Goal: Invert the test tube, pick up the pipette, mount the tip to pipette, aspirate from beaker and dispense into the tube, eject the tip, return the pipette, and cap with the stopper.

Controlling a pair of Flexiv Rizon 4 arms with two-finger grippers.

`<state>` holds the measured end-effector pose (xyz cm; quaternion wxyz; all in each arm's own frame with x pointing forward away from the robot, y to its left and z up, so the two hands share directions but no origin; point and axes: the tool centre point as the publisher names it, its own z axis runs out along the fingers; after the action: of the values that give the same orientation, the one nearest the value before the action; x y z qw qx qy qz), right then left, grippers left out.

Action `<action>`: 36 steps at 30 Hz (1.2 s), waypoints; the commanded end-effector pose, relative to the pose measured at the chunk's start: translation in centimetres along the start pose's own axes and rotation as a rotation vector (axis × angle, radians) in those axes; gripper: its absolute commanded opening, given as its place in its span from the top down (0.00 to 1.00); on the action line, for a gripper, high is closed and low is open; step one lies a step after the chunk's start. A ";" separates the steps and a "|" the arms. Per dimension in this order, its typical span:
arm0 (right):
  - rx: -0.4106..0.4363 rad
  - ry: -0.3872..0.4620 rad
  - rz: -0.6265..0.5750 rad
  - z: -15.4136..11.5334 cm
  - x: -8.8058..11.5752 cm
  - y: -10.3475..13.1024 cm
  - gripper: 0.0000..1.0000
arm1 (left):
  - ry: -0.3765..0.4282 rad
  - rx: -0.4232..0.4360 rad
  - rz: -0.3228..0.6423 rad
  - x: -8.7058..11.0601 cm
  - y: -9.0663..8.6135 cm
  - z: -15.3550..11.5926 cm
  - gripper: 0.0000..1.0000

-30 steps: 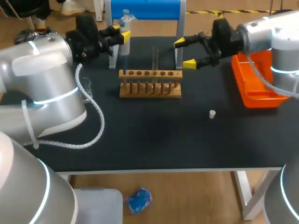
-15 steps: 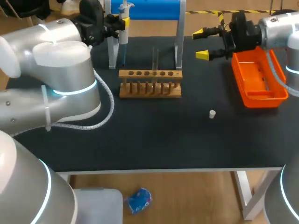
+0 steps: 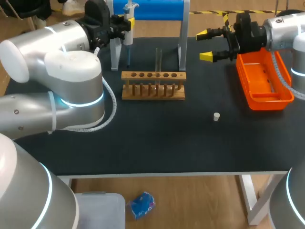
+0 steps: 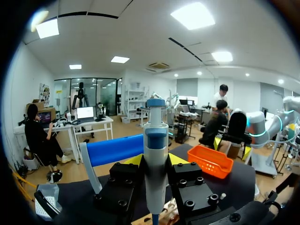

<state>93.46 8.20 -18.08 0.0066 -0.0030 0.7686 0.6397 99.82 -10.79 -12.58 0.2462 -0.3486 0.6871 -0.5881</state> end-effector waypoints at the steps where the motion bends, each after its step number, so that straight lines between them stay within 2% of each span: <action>1: 0.033 -0.098 0.057 1.2 -1.4 -0.1 0.00 | -0.037 -0.026 -0.017 -1.7 -0.2 1.5 1.00; 7: 0.044 -0.182 0.134 2.7 -4.2 -0.3 0.00 | -0.073 -0.072 -0.032 -4.3 0.2 2.8 1.00; 14: 0.086 -0.264 0.204 5.0 -7.6 -0.3 0.00 | -0.158 -0.104 -0.036 -7.2 0.6 4.9 1.00; 19: 0.084 -0.298 0.223 6.4 -10.1 -0.1 0.00 | -0.193 -0.120 -0.063 -8.8 0.7 6.5 1.00; 30: 0.156 -0.389 0.250 9.3 -14.4 0.2 0.00 | -0.253 -0.147 -0.079 -11.0 0.9 8.5 1.00; 36: 0.163 -0.392 0.254 11.0 -16.3 0.2 0.00 | -0.302 -0.170 -0.087 -11.7 1.2 9.1 1.00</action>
<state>108.20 17.49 -19.25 0.0795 0.2186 0.7925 0.5638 113.30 -6.77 -16.43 0.2859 -0.4732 0.6743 -0.4896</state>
